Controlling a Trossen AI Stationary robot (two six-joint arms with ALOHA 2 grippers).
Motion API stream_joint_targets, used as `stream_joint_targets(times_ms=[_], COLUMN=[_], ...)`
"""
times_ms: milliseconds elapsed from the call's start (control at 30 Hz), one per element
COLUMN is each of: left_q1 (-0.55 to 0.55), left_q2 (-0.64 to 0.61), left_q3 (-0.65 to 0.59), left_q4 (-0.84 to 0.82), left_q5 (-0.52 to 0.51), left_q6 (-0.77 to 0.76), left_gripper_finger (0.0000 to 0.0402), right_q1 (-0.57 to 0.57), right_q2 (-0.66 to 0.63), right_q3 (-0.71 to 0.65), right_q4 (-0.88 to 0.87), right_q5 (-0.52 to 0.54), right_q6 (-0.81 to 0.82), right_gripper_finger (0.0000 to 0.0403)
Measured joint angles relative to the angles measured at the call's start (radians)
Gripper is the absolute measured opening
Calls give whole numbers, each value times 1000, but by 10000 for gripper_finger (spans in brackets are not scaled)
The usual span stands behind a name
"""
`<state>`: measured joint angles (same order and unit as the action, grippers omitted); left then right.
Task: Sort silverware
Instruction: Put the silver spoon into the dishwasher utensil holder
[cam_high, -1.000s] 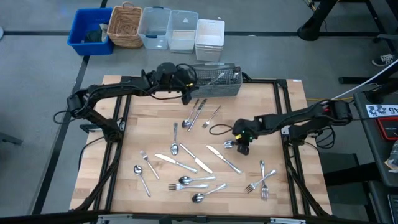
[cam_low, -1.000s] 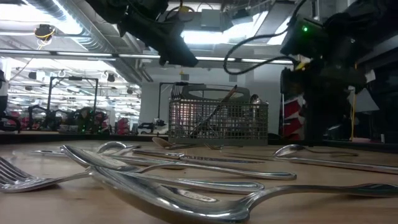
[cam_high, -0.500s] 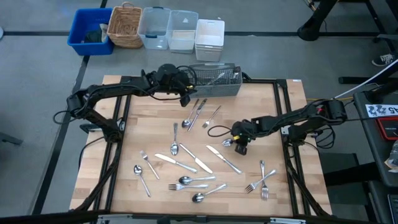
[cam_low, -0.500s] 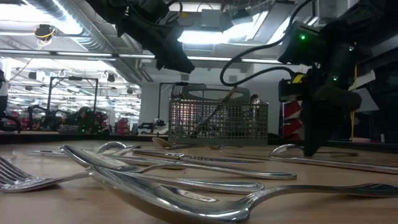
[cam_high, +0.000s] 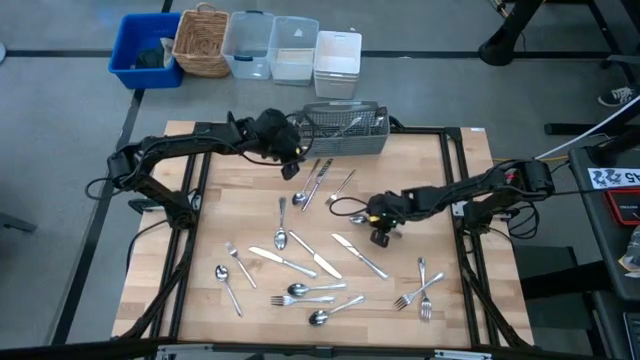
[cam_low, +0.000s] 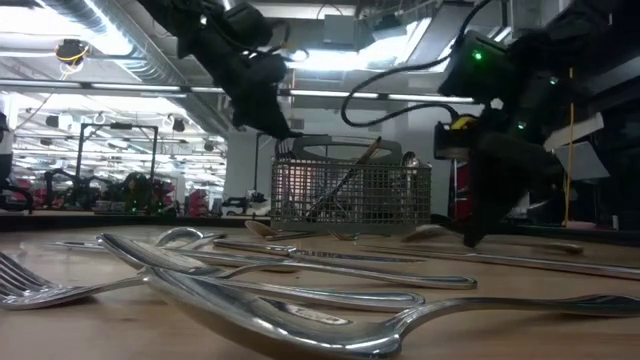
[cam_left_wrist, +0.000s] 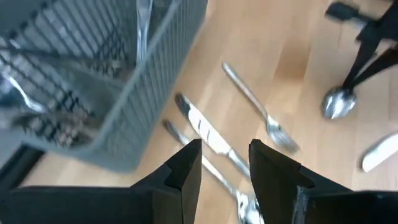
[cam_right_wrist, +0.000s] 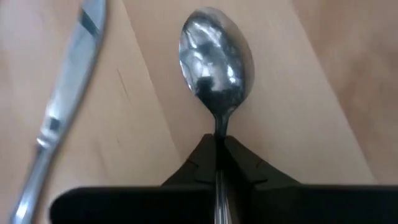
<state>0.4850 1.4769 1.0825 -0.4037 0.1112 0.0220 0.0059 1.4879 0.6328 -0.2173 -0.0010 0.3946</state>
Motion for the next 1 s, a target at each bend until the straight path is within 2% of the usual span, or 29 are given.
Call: stream_joint_targets(times_ms=[133, 267, 467, 700, 900, 1000], left_q1=[0, 0, -1, -1, -16, -27], left_q2=[0, 0, 0, 0, 0, 0], left_q3=[0, 0, 0, 0, 0, 0], left_q4=[-71, -134, -170, -170, -154, -152], left_q5=[6, 58, 72, 72, 72, 72], left_q6=[0, 0, 0, 0, -4, -11], left_gripper_finger=[120, 120, 120, 120, 120, 120], right_q1=[0, -2, -56, -170, -305, -381], right_q2=[0, -1, -4, -72, -196, -262], right_q3=[45, 101, 180, 244, 283, 288], right_q4=[-4, -16, -19, -35, -35, 28], right_q5=[11, 57, 75, 94, 133, 174], right_q6=[-5, -10, -44, -130, -219, -278], right_gripper_finger=[6, 3, 3, 2, 2, 2])
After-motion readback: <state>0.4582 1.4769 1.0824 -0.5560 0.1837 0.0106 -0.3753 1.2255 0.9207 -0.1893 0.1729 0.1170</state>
